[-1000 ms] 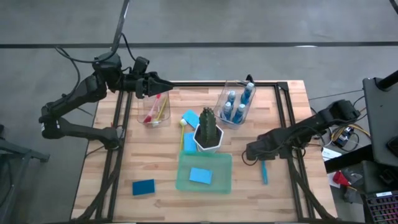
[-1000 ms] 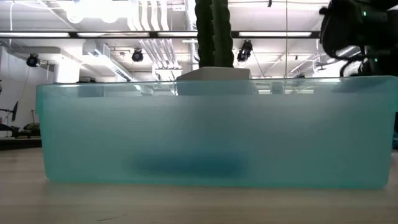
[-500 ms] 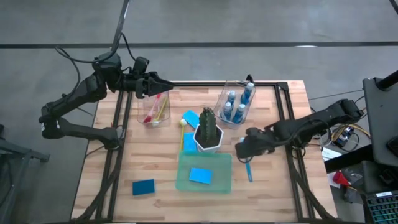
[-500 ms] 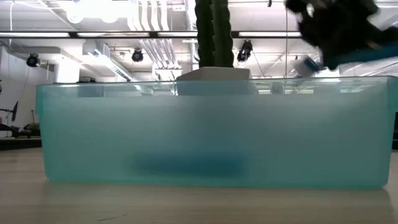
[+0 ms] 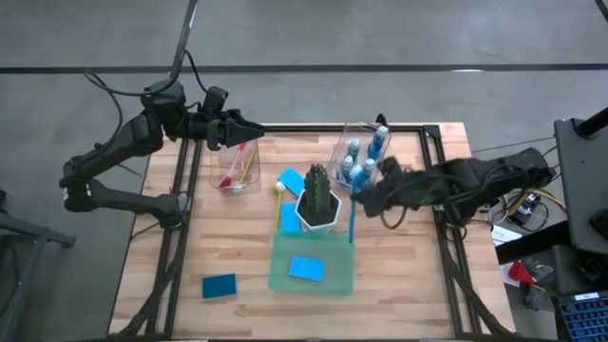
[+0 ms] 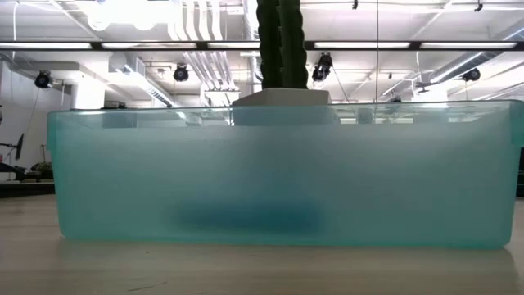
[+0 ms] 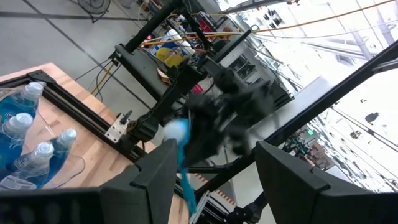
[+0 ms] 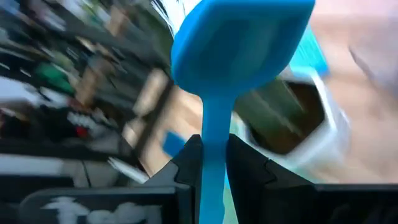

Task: Pick & Place Kitchen Sink Supplies
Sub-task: Put the light blue dish brush into the left transparent bin

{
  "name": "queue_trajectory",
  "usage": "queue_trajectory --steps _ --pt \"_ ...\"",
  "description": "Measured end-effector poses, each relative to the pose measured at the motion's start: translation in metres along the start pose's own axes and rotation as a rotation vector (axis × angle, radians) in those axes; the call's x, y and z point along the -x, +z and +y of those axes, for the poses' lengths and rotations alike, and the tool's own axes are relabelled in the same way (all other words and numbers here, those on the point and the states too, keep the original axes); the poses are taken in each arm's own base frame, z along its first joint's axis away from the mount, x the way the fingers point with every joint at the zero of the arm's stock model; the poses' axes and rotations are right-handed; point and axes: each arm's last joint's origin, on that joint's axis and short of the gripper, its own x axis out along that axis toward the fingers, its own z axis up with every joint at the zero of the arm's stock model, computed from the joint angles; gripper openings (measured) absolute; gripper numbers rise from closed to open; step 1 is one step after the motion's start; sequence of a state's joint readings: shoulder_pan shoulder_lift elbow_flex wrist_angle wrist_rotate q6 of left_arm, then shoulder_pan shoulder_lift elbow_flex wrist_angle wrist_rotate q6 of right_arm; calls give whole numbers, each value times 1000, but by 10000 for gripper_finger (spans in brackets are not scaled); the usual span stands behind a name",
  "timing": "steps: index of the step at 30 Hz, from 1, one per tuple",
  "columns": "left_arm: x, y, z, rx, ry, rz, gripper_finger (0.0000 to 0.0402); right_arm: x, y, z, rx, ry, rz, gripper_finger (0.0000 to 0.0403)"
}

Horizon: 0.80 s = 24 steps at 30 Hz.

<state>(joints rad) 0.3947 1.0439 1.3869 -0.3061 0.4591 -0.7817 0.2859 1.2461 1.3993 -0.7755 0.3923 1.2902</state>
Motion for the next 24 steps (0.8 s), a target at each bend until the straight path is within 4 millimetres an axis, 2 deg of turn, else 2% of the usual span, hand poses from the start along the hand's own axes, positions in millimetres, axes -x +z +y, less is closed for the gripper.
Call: queue_trajectory --steps 8,12,16,24 --pt "0 0 0 8 0 0 209 24 31 45 108 240 -371 52" --pt "0 0 0 22 0 1 209 21 41 56 131 274 -518 52" --pt "-2 -1 0 27 -2 7 209 12 50 61 93 265 -625 52" --pt "-15 -6 4 48 -2 50 209 -21 70 67 28 265 -718 52"
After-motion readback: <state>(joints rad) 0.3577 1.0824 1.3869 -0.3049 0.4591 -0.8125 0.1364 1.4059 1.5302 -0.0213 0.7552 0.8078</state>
